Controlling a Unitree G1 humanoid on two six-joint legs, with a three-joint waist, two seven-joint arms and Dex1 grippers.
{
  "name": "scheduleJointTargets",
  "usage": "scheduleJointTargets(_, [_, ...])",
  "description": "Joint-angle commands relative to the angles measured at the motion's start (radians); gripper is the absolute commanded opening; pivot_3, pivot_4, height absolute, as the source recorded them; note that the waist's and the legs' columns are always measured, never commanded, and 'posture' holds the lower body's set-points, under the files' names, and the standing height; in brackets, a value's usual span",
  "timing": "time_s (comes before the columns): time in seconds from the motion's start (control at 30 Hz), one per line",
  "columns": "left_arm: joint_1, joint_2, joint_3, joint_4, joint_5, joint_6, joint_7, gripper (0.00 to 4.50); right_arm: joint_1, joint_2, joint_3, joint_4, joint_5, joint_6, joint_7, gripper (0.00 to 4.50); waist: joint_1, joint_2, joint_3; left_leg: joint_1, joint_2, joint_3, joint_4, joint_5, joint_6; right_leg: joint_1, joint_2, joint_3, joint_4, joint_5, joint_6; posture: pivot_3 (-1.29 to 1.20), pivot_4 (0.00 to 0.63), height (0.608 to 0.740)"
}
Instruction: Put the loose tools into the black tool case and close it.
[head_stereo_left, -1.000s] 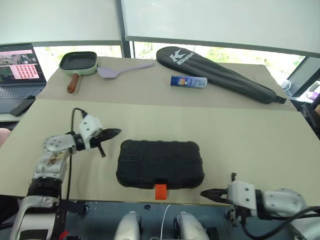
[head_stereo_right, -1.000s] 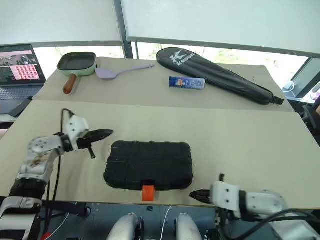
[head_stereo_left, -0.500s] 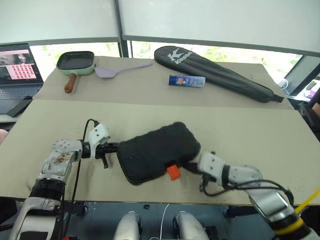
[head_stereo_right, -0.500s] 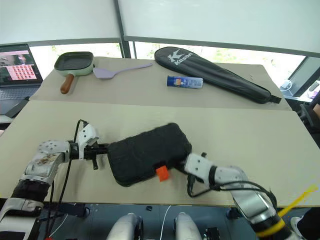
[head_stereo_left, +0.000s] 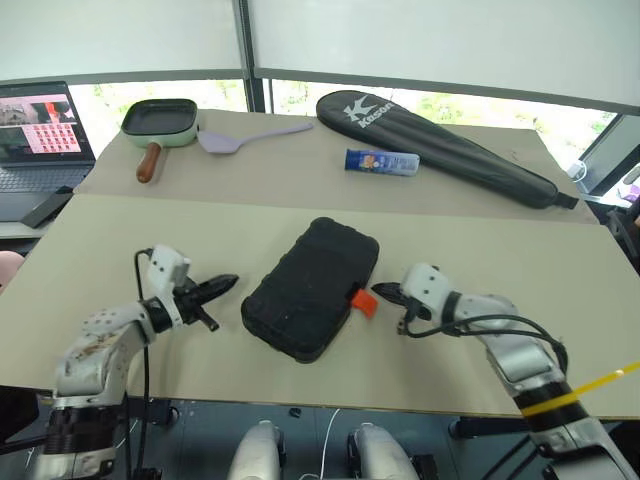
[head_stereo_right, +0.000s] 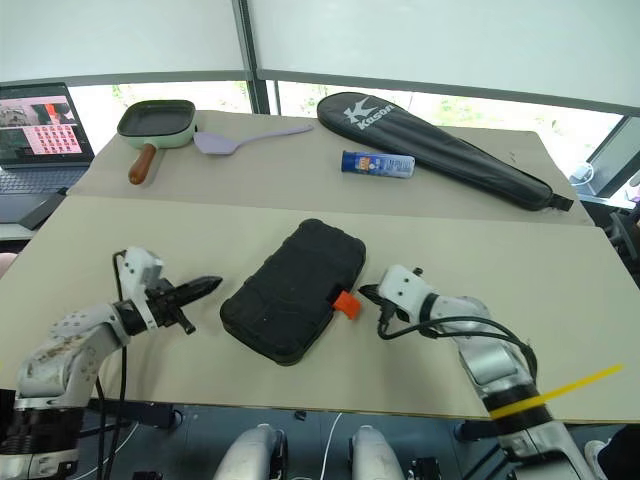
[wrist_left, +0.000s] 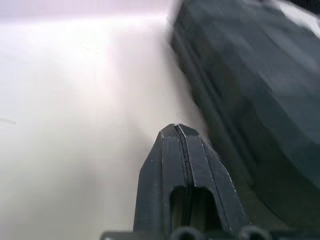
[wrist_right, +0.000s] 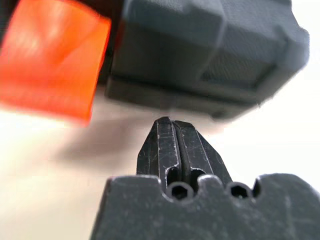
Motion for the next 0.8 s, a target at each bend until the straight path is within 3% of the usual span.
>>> scheduleJointTargets(0.03, [-0.109, 0.048, -0.03, 0.026, -0.018, 0.032, -0.04, 0.0, 0.073, -0.038, -0.053, -0.177, 0.068, 0.057, 0.037, 0.04, 0.001, 0.0, 0.0, 0.0, 0.0, 0.0, 0.0, 0.0, 0.0, 0.0, 0.0, 0.0, 0.0, 0.0, 0.0, 0.0, 0.15, 0.74])
scheduleJointTargets(0.17, [-0.261, 0.045, -0.122, 0.081, -0.005, 0.05, -0.084, 0.0, 0.145, -0.037, -0.075, -0.315, 0.112, 0.116, 0.027, 0.04, -0.002, 0.0, 0.0, 0.001, -0.001, 0.001, 0.0, 0.0, 0.0, 0.001, 0.001, 0.0, 0.0, 0.0, 0.0, 0.0, 0.15, 0.74])
scheduleJointTargets(0.33, [-0.345, 0.026, -0.265, 0.112, 0.046, 0.036, -0.147, 0.0, 0.165, -0.011, -0.076, -0.359, 0.122, 0.147, -0.001, 0.04, -0.01, 0.0, 0.0, 0.001, -0.001, 0.003, 0.0, 0.0, 0.0, 0.001, 0.001, 0.0, -0.001, 0.0, 0.0, 0.0, 0.15, 0.74])
scheduleJointTargets(0.53, [-0.385, -0.001, -0.366, 0.175, 0.13, 0.023, -0.143, 0.0, 0.133, 0.014, -0.06, -0.328, 0.085, 0.162, -0.032, 0.04, -0.011, 0.0, 0.0, 0.0, -0.001, 0.003, 0.001, 0.0, 0.0, 0.001, 0.002, 0.0, 0.0, 0.0, 0.0, 0.0, 0.15, 0.74])
scheduleJointTargets(0.8, [-0.354, -0.01, -0.391, 0.179, 0.166, -0.019, -0.156, 0.0, 0.173, -0.034, -0.098, -0.39, 0.122, 0.187, 0.006, 0.04, -0.009, 0.0, 0.0, 0.0, -0.001, 0.002, 0.001, 0.0, 0.0, 0.002, 0.001, 0.001, 0.0, 0.0, 0.0, 0.0, 0.15, 0.74])
